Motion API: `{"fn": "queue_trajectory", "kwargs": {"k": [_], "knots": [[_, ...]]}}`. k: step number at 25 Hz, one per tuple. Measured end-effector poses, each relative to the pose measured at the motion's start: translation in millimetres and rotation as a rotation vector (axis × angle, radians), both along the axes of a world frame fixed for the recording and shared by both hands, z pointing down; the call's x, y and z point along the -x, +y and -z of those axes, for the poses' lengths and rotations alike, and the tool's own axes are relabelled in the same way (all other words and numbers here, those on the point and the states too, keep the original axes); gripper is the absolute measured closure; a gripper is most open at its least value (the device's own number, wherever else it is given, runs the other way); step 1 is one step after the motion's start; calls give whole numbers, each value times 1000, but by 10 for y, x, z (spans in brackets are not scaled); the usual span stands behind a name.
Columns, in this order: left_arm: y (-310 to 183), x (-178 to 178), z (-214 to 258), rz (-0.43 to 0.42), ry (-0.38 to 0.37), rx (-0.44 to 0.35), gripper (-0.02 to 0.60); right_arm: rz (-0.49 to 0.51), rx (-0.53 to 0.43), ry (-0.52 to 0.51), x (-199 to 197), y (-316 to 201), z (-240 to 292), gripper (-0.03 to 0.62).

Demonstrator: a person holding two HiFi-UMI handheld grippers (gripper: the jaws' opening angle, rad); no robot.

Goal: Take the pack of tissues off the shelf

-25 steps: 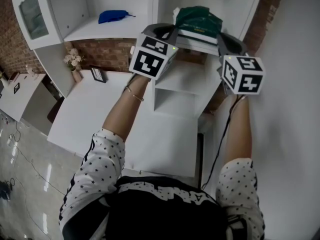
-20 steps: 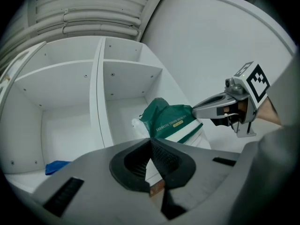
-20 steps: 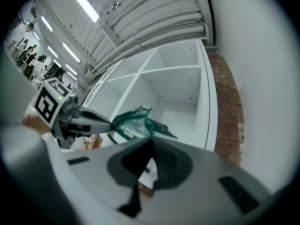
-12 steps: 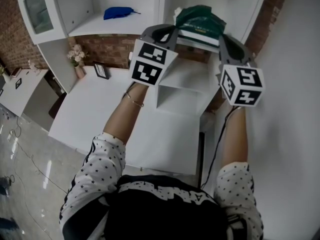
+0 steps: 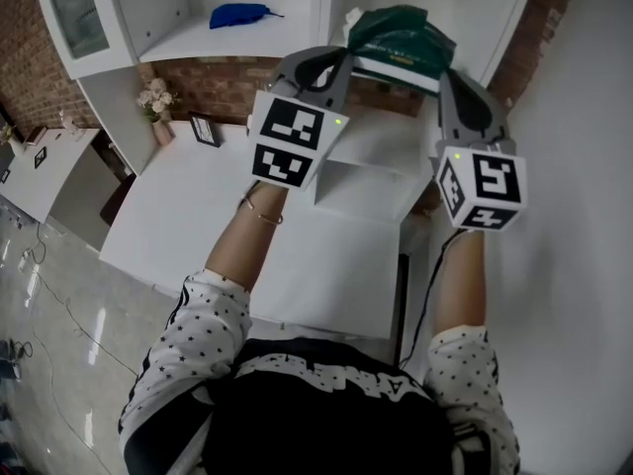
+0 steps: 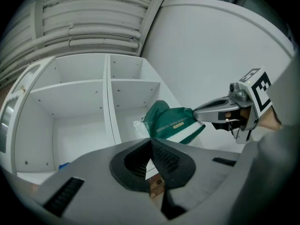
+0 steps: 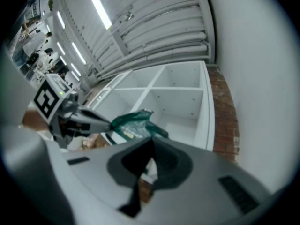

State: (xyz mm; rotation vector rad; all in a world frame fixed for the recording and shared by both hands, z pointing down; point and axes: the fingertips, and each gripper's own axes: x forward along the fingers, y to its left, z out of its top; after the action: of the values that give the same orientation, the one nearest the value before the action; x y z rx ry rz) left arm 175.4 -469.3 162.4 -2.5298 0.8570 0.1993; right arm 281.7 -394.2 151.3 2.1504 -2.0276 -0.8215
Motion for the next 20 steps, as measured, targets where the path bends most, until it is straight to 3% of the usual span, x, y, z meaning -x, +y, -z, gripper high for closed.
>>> {"fn": "queue_trajectory", "kwargs": {"k": [20], "knots": [[223,145,-57,-3,5,84,549,-11,46,-48,119,192,-40,563]]}}
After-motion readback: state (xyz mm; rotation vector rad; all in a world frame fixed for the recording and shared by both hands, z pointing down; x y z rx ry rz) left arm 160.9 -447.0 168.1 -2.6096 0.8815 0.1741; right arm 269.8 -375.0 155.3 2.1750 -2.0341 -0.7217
